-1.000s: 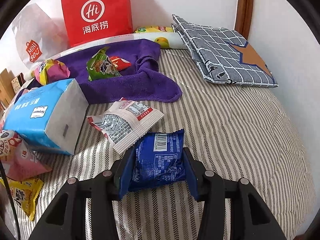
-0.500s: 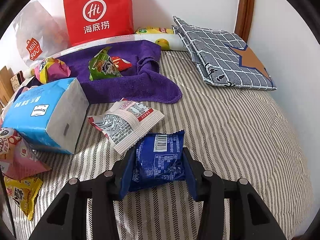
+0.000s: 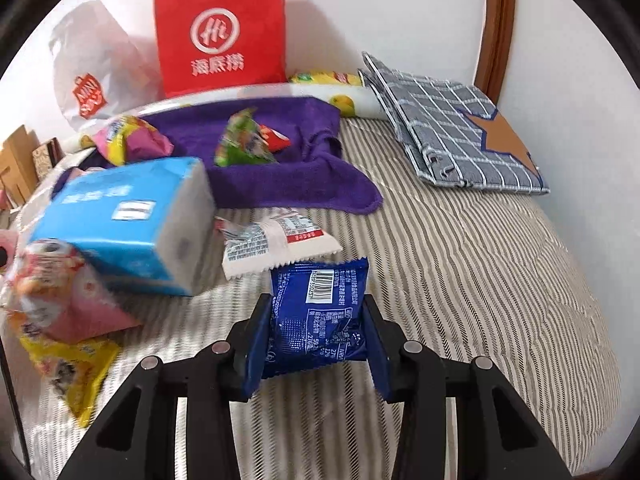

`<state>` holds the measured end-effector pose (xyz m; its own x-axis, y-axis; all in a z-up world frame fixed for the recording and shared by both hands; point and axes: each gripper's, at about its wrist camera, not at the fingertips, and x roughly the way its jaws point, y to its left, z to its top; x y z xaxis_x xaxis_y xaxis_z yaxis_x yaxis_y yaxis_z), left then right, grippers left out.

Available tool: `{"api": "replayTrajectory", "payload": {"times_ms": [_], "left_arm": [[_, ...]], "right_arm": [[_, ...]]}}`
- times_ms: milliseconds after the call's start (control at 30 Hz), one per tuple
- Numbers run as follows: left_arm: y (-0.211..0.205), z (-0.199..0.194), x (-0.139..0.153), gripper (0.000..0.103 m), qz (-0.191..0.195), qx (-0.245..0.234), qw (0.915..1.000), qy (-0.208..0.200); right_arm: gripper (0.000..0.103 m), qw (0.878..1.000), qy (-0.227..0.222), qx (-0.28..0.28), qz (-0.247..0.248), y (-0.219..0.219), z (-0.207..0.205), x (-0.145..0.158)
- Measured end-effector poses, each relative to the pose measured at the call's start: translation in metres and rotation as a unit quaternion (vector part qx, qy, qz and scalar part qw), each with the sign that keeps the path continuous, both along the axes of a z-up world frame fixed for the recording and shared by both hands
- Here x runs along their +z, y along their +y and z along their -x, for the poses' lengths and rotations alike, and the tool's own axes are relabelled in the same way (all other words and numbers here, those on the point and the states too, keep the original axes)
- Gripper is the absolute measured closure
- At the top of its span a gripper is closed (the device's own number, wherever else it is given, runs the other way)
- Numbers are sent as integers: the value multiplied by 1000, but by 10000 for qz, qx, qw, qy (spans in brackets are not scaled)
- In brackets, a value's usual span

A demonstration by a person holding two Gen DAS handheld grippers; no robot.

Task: Organize snacks
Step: 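Lift and carry the blue packet and pink peach packet over the purple towel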

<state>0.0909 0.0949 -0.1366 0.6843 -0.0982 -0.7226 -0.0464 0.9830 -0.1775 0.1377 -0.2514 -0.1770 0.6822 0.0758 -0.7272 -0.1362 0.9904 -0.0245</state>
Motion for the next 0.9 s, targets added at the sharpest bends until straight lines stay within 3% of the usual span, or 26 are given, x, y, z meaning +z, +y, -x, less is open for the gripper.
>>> {"api": "replayTrajectory", "payload": {"times_ms": [333,900], "left_arm": [[-17,1,19,72,279,-276,9991,-172],[-40,-24,43,72,48,-505,9977,-455]], "right_arm": [[63,9982,-560,152,-173,6,18,50],[63,9938,-1037,405,-19,38,-6,83]]}}
